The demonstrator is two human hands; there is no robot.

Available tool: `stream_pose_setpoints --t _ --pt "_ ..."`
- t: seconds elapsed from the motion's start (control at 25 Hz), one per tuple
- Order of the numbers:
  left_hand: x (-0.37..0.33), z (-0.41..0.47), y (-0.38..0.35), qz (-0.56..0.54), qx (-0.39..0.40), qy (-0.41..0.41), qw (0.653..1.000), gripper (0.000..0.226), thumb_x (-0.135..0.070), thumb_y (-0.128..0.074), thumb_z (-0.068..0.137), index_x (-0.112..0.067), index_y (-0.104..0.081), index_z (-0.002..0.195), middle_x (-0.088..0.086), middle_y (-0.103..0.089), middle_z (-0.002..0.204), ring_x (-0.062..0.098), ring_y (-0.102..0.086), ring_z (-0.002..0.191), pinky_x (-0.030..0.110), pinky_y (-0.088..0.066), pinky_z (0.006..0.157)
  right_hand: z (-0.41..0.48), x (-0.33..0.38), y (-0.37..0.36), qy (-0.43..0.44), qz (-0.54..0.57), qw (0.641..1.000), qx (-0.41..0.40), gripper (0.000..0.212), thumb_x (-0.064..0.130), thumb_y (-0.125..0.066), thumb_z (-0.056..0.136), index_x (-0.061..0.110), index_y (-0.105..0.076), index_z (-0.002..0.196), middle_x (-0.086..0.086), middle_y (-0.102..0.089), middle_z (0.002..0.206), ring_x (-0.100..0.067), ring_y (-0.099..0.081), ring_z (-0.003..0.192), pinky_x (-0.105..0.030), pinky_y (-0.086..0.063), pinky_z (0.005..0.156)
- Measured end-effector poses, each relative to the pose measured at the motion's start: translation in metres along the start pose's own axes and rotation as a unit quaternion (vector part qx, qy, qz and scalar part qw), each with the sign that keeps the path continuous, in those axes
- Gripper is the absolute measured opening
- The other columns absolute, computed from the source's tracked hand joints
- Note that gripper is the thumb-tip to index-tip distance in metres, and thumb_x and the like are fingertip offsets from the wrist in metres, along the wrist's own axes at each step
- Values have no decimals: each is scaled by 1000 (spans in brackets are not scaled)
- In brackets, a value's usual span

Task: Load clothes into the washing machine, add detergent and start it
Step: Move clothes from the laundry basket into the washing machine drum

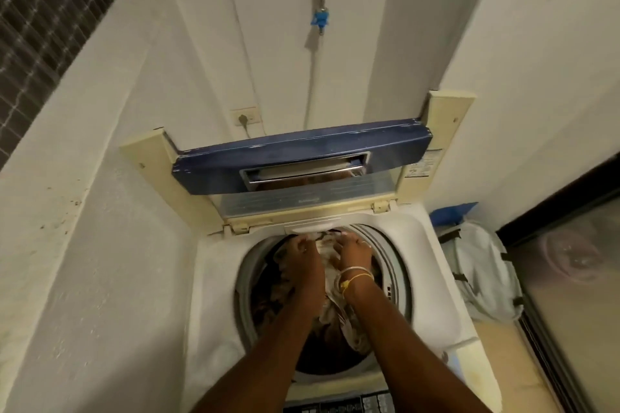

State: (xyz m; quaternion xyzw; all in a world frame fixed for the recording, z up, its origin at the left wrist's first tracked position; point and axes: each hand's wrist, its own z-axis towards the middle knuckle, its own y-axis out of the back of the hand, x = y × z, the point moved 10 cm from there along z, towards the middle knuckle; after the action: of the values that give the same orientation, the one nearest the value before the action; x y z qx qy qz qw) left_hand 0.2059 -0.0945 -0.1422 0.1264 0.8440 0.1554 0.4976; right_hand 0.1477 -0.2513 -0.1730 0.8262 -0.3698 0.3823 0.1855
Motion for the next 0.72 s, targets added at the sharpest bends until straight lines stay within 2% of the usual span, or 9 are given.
stream_pose_setpoints --t 0.08,0.16,0.28,0.4,0.48,0.6,0.72 --pt "-27 -31 -5 -13 -11 -116 993 23 -22 -52 98 -17 -63 117 -2 -63 115 19 -59 106 34 -45 95 -27 22 38 110 -34 992 -42 16 14 -58 94 14 -66 107 -5 -70 102 -20 -66 93 -32 -52 88" --pt "-50 -65 -19 25 18 -200 979 24 -25 -51 101 -17 -61 122 -8 -59 116 9 -54 106 25 -39 92 -56 44 71 205 -63 975 -61 14 20 -58 95 24 -64 108 7 -69 101 -4 -64 93 -17 -48 84" --pt "-59 -85 -48 66 55 -252 964 31 -30 -48 102 -20 -59 129 -9 -60 123 8 -56 111 24 -43 91 -70 61 110 275 -136 949 -72 10 29 -55 99 33 -59 107 19 -65 101 8 -60 93 -3 -42 84" --pt "-65 -108 -82 86 98 -305 943 34 -27 -47 103 -20 -55 135 -9 -57 130 5 -53 117 12 -39 90 -71 72 141 296 -194 932 -76 11 30 -53 100 37 -56 108 19 -59 100 7 -55 90 -7 -39 85" --pt "-65 -117 -96 103 102 -337 930 36 -27 -48 102 -18 -54 137 -6 -57 131 7 -54 118 18 -41 92 -69 68 147 297 -236 923 -59 16 36 -52 100 32 -60 113 20 -57 103 5 -53 93 -12 -41 87" --pt "-64 -118 -102 85 111 -330 934 35 -27 -48 103 -20 -54 137 -9 -57 129 5 -54 115 25 -46 93 -57 54 138 271 -277 922 -26 21 41 -52 99 34 -57 118 20 -57 108 5 -52 96 -12 -39 87" --pt "-45 -84 -84 9 70 -188 980 31 -34 -48 101 -27 -57 131 -10 -61 124 7 -58 110 30 -49 92 -48 49 110 262 -226 938 5 21 42 -55 97 34 -58 116 15 -64 115 2 -58 104 -17 -44 94"
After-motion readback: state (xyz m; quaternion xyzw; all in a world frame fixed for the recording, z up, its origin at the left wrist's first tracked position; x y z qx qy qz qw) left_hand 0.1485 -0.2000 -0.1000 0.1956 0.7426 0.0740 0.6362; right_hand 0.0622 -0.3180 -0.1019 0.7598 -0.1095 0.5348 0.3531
